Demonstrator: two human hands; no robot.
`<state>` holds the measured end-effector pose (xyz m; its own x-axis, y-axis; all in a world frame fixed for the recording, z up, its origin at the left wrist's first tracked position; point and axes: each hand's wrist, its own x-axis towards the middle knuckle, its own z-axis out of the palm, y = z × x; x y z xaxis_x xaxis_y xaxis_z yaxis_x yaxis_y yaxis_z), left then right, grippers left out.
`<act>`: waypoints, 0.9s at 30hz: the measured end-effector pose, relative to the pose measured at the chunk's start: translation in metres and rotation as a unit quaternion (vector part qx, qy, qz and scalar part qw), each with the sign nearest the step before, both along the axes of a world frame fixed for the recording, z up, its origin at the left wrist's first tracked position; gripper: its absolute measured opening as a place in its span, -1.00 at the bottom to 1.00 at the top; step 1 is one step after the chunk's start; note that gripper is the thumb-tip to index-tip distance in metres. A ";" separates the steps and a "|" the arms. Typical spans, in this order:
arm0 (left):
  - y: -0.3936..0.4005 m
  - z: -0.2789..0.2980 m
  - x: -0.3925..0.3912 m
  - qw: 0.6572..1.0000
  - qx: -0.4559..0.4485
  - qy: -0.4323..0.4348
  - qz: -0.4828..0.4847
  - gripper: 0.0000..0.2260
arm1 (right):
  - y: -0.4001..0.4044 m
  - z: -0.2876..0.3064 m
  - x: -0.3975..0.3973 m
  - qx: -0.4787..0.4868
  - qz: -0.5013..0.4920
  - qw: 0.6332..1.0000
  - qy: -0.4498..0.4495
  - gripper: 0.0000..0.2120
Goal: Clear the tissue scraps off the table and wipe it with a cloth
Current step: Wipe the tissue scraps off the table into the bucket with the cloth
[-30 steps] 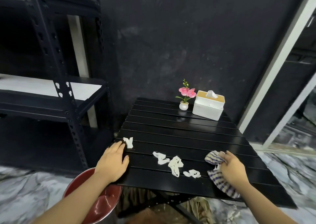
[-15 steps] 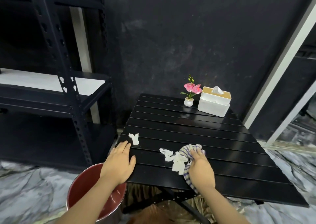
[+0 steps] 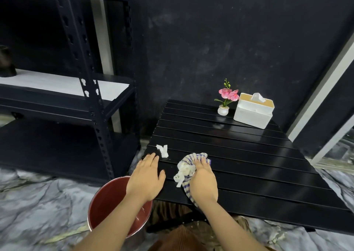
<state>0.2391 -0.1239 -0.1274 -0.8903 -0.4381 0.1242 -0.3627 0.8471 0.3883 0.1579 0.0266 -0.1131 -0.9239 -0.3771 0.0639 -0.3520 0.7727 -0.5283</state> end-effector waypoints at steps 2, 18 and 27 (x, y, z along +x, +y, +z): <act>0.000 0.001 0.000 1.000 0.004 -0.001 0.000 -0.47 | 0.000 0.001 -0.001 -0.007 0.000 1.000 -0.010 -0.46; -0.019 0.001 0.007 1.000 0.013 -0.005 -0.014 -0.45 | 0.063 0.016 -0.084 -0.095 -0.111 0.988 -0.056 -0.62; -0.022 -0.006 0.006 0.999 0.015 0.024 -0.015 -0.45 | -0.002 0.004 -0.117 -0.030 0.114 0.993 -0.023 -0.60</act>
<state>0.2455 -0.1458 -0.1335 -0.8960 -0.4163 0.1543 -0.3185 0.8449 0.4297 0.0405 0.0246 -0.1093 -0.8170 -0.5743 0.0514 -0.4886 0.6421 -0.5907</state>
